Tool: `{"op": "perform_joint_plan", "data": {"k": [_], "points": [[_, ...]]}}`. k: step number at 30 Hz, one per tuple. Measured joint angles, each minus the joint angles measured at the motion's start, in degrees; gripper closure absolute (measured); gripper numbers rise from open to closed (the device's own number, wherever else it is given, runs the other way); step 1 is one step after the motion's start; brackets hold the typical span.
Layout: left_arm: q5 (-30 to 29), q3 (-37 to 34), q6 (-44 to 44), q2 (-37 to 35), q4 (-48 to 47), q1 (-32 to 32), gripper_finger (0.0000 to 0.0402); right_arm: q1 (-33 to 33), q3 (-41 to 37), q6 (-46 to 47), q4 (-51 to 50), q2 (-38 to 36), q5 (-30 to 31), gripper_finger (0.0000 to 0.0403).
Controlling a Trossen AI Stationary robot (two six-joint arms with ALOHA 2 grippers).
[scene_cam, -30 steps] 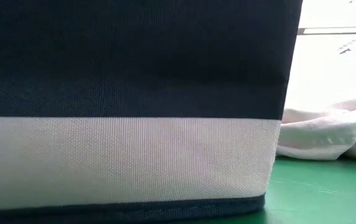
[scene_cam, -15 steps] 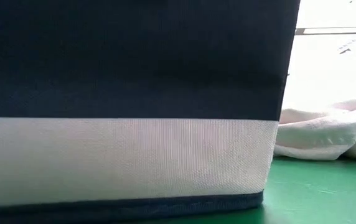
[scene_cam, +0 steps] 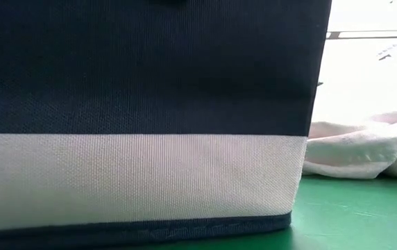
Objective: Sort clothes
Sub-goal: Put the blue pants into the blue laundry organizer
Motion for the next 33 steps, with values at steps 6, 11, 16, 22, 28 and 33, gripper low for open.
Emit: {"op": "perform_joint_plan", "data": {"k": [6,11,16,22,28,33], "points": [[-0.3,-0.2,0.1,2.5,0.1,-2.6,0.0402,0.0,-0.1,-3.9,-1.1,-7.3,0.2,0.0391],[-3.1,-0.2,-3.4,4.3,0.0,-5.1,0.0402,-0.1,-0.4,-7.9,-3.6,-12.7,1.5,0.0391],[-5.4,-0.2,-6.5,6.9,0.8,-7.0,0.0402,-0.1,-0.3,-8.4,-8.3,-18.1,3.8,0.0390],[-5.7,-0.2,-5.4,11.5,3.8,-7.0,0.0402,-0.3,-0.2,-8.6,-10.9,-22.4,5.8,0.0390],[-5.7,-0.2,-5.3,14.5,6.4,-7.0,0.0402,-1.2,-0.1,-10.2,-10.6,-24.5,15.4,0.0390],[-5.5,0.5,-6.1,14.6,9.0,-7.0,0.0402,-4.6,-1.7,-10.6,-9.9,-22.6,16.6,0.0390]]}}
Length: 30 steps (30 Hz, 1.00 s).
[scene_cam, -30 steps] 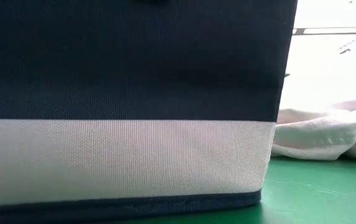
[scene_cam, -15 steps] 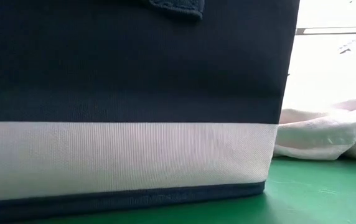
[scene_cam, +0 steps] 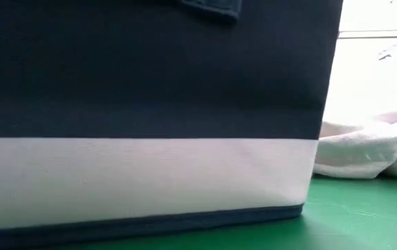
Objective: Sort clothes
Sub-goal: Put the blue pants into the blue laundry organizer
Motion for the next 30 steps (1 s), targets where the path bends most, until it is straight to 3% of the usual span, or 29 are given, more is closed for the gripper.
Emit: {"op": "perform_joint_plan", "data": {"k": [8,17,22,30], "points": [[-2.7,5.3,-6.8,-0.1,-11.7,-0.1,0.0401,-1.4,-1.5,1.8,1.2,6.9,-3.3,0.0390],[-3.8,12.1,-7.6,-0.2,-23.6,-0.1,0.0380,-1.3,-1.4,4.9,1.3,13.4,-3.9,0.0391],[-3.3,13.9,-7.5,-0.2,-25.6,-0.1,0.0377,-1.3,-1.5,5.3,1.5,14.6,-4.0,0.0391],[-1.6,18.7,-17.1,-0.2,-31.3,-0.5,0.0369,-1.7,-1.7,8.5,1.3,14.6,-3.7,0.0391]]}}
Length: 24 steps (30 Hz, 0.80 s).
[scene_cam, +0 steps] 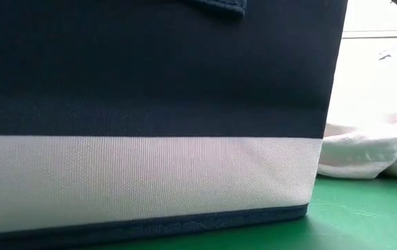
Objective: Sort clothes
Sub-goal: Put the blue pants into the blue laundry organizer
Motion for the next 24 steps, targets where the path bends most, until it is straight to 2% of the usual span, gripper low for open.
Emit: {"op": "perform_joint_plan", "data": {"k": [6,9,12,15,20,24], "points": [[9.7,5.9,-9.7,-0.3,0.3,-1.2,0.0365,-0.5,-0.3,1.3,-0.6,0.0,-0.1,0.0391],[11.0,6.4,-16.9,-0.3,0.2,-1.2,0.0365,-0.5,-0.3,2.2,-0.6,0.0,0.4,0.0391],[11.3,3.0,-21.8,-1.3,0.3,-1.1,0.0365,-0.5,-0.3,2.4,-0.5,0.0,0.6,0.0391],[11.4,-3.6,-26.9,-3.7,0.3,-0.5,0.0365,-0.4,-0.3,2.6,-0.4,0.0,0.7,0.0391],[10.7,-13.3,-34.0,-7.1,0.2,0.3,0.0365,-0.2,-0.3,2.6,-0.4,0.0,1.0,0.0391],[0.9,-17.1,-37.9,-9.5,0.2,0.5,0.0366,0.0,-0.3,2.6,-0.3,0.0,1.2,0.0391]]}}
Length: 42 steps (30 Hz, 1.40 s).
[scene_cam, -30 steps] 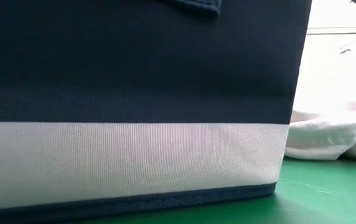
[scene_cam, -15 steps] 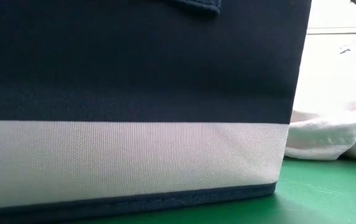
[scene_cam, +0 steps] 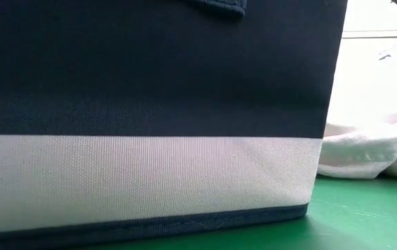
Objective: Sort clothes
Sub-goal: Put the blue pants into the blue laundry organizer
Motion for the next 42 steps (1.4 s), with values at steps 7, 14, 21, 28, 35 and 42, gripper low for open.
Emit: {"op": "perform_joint_plan", "data": {"k": [7,14,21,28,35,42], "points": [[5.1,-11.7,-1.8,-2.2,2.9,3.2,0.0398,0.1,-0.1,0.9,0.5,0.0,0.0,0.0391],[7.0,-15.4,10.7,-1.6,18.7,3.2,0.0400,0.0,-0.1,4.9,1.9,0.4,-0.5,0.0391],[7.9,-17.1,17.0,0.7,22.7,3.0,0.0401,-0.3,-0.1,9.2,3.9,1.6,-0.8,0.0391],[10.4,-22.4,20.8,3.1,29.3,2.9,0.0401,-1.6,-0.2,10.1,5.3,-0.6,0.0,0.0391],[11.1,-25.4,21.4,3.3,31.4,2.8,0.0401,-2.6,-0.4,7.8,3.9,-4.8,0.8,0.0391],[11.5,-28.2,22.8,3.3,34.3,2.8,0.0401,-3.2,-0.5,6.6,0.4,-9.0,1.6,0.0390]]}}
